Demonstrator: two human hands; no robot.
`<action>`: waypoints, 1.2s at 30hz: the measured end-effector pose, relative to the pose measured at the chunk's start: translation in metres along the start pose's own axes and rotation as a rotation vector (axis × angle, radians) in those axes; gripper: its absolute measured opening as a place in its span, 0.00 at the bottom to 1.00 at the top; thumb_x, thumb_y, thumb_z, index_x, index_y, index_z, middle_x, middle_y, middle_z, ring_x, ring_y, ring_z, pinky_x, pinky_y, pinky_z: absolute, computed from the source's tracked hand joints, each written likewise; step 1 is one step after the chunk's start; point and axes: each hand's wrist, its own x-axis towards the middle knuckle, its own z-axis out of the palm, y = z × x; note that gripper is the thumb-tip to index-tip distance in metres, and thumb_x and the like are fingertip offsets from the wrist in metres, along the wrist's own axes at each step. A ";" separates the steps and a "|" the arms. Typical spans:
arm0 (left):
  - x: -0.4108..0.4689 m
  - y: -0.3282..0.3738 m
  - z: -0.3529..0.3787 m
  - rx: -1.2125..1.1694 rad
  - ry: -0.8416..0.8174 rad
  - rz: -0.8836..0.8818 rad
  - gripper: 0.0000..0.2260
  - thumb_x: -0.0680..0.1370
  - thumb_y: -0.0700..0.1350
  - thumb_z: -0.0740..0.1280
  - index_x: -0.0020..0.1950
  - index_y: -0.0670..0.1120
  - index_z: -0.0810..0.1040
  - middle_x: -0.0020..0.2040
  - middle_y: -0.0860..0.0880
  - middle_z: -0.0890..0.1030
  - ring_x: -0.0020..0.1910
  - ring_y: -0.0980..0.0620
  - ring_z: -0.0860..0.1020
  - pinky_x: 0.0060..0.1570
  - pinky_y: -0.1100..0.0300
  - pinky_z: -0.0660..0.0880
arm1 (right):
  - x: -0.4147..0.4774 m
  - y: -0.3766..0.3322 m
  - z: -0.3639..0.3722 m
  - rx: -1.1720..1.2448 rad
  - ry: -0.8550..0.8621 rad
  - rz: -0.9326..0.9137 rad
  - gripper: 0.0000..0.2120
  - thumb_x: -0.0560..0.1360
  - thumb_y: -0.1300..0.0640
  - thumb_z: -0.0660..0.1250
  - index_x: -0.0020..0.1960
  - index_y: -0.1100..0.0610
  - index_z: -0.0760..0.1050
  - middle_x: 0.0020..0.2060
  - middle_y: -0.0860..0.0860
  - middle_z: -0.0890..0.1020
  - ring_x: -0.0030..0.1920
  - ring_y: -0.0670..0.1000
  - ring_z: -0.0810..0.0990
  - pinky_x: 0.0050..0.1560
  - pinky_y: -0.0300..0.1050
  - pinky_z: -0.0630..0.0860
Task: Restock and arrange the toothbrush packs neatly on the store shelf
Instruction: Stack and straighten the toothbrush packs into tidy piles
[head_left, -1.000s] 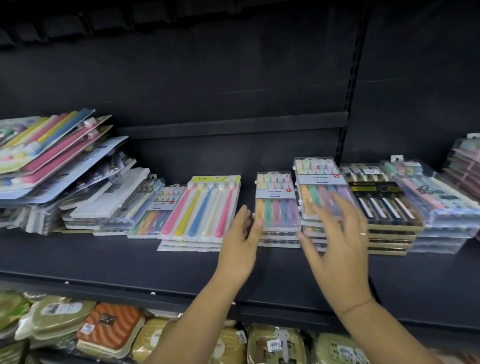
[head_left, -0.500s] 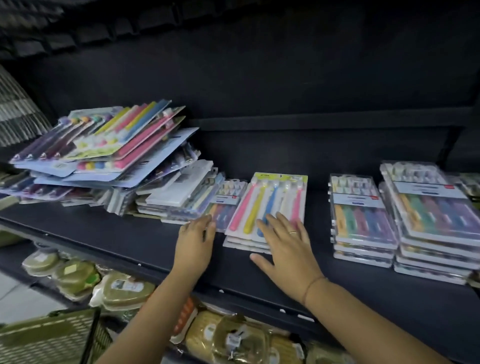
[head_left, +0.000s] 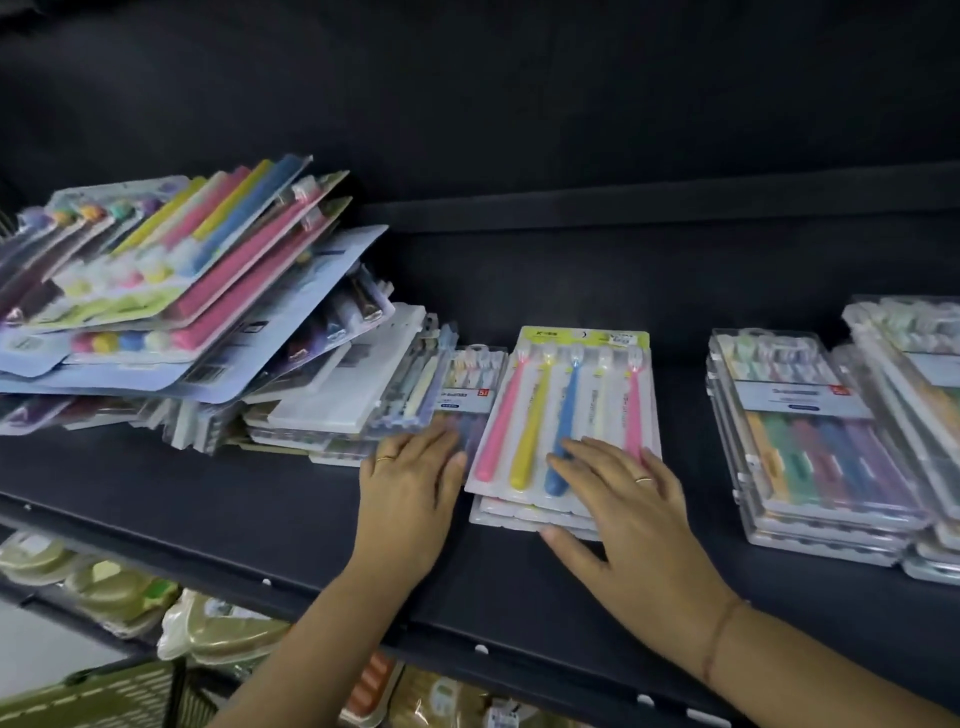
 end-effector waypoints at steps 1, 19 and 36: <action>0.000 -0.002 0.000 0.022 -0.001 0.026 0.22 0.80 0.57 0.53 0.62 0.48 0.81 0.63 0.53 0.80 0.58 0.48 0.73 0.51 0.55 0.63 | -0.001 0.000 0.000 0.010 -0.002 0.008 0.24 0.76 0.40 0.57 0.66 0.50 0.74 0.66 0.45 0.75 0.69 0.44 0.65 0.69 0.53 0.53; -0.012 0.014 -0.006 0.070 -0.169 -0.157 0.31 0.76 0.54 0.69 0.78 0.52 0.63 0.74 0.48 0.69 0.72 0.37 0.63 0.67 0.47 0.67 | -0.006 -0.005 -0.010 0.182 -0.137 0.114 0.30 0.74 0.35 0.47 0.72 0.43 0.67 0.71 0.34 0.63 0.73 0.33 0.46 0.75 0.55 0.42; -0.036 -0.012 -0.028 -0.044 -0.244 0.058 0.33 0.77 0.69 0.53 0.74 0.50 0.67 0.75 0.50 0.66 0.76 0.45 0.59 0.75 0.51 0.59 | -0.010 -0.011 -0.016 -0.044 -0.134 0.185 0.21 0.74 0.37 0.51 0.64 0.41 0.66 0.62 0.36 0.71 0.72 0.44 0.58 0.74 0.60 0.43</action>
